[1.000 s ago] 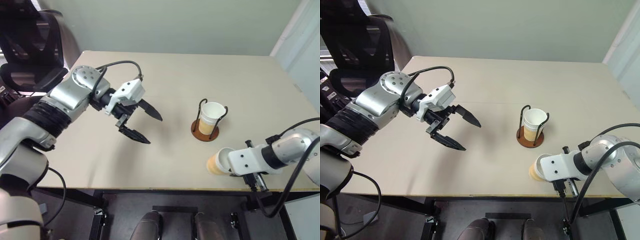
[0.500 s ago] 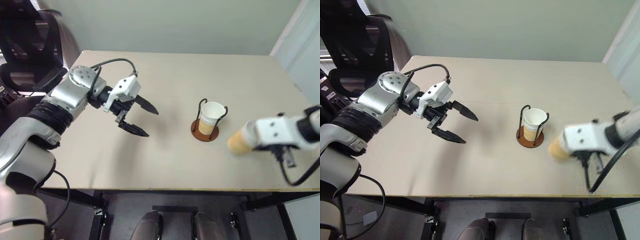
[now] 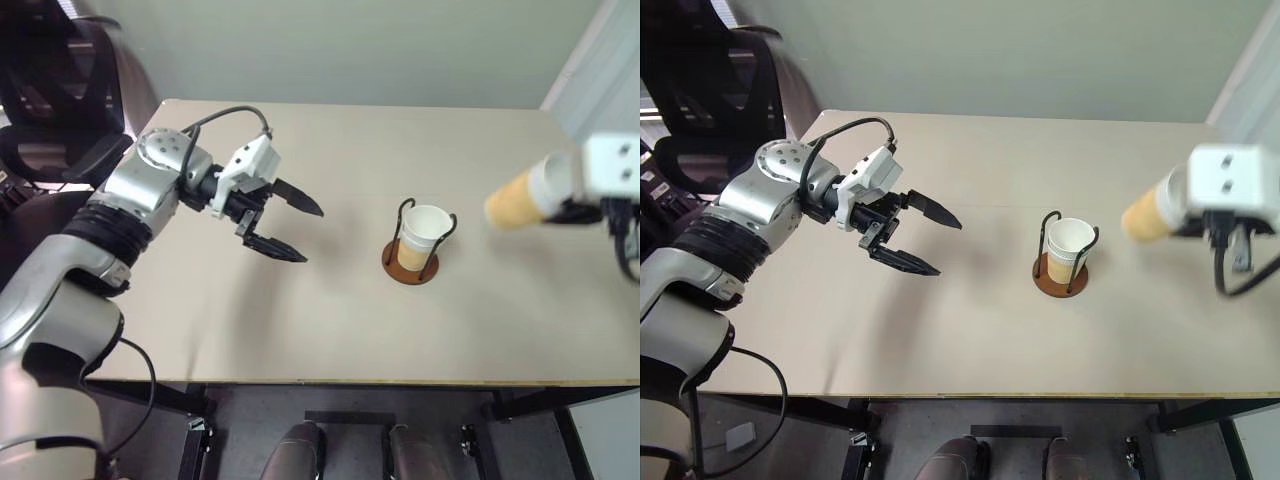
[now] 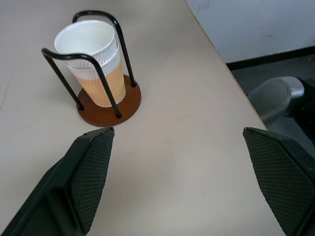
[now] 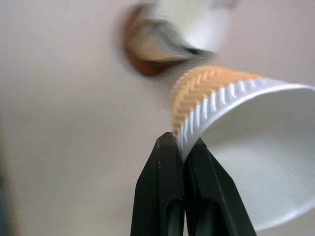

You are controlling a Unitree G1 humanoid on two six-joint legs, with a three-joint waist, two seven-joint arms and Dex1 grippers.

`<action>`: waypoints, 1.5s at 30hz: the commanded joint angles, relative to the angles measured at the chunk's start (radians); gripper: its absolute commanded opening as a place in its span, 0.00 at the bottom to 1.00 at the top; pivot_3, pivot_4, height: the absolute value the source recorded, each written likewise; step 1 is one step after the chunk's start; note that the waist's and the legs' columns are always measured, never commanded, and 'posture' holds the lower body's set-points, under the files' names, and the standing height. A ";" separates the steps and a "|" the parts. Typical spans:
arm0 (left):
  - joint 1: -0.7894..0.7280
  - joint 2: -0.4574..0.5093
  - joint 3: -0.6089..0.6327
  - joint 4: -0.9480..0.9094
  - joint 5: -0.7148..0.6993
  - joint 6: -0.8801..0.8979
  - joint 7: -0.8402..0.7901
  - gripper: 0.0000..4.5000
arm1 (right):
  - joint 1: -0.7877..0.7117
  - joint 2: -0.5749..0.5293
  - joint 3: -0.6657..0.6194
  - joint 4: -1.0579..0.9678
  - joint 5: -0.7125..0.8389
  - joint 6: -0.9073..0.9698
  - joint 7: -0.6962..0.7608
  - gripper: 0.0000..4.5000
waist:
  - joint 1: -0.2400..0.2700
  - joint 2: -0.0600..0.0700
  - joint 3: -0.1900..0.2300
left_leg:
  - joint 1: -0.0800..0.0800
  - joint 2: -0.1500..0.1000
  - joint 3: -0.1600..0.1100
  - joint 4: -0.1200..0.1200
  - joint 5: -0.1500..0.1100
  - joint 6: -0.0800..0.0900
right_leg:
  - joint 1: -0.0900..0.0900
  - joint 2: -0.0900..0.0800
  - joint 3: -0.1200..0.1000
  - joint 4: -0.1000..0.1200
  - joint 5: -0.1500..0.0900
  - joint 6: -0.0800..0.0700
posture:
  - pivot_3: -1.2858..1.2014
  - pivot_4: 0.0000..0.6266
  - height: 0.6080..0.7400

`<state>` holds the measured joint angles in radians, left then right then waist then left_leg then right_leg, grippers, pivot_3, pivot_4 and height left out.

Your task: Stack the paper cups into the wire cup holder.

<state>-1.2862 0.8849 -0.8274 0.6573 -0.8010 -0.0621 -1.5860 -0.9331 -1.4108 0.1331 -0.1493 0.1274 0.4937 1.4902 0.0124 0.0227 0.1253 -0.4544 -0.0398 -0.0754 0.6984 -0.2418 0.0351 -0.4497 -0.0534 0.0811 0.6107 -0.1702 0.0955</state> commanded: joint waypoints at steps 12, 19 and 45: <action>-0.014 -0.050 0.174 0.056 0.054 0.018 -0.028 1.00 | -0.257 0.294 0.160 0.079 -0.103 0.012 0.045 0.01 | -0.004 0.001 0.000 | -0.001 0.000 -0.001 0.000 0.002 0.000 | -0.001 0.000 -0.001 0.000 0.000 -0.001 | 0.52 0.24 1.00; 0.017 -0.035 0.192 0.004 0.063 0.037 -0.028 1.00 | -0.270 0.369 0.205 0.093 -0.122 0.000 0.075 0.01 | -0.002 0.001 0.000 | -0.001 0.001 -0.002 0.000 0.002 0.000 | -0.001 0.000 -0.001 0.000 -0.002 -0.003 | 0.52 0.24 1.00; 0.046 -0.021 0.197 -0.004 0.082 0.020 -0.028 1.00 | -0.179 0.411 0.246 0.103 -0.276 -0.207 0.090 0.14 | -0.005 0.001 0.000 | -0.001 0.001 -0.003 -0.001 0.003 -0.001 | -0.001 0.000 -0.002 0.001 -0.002 -0.003 | 0.52 0.24 1.00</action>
<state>-1.2352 0.8532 -0.6612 0.6675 -0.7147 -0.0355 -1.5863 -1.0975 -0.9988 0.3807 -0.0386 -0.1333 0.3050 1.5899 0.0076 0.0234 0.1256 -0.4554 -0.0389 -0.0781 0.6979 -0.2391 0.0336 -0.4511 -0.0531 0.0791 0.6119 -0.1719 0.0924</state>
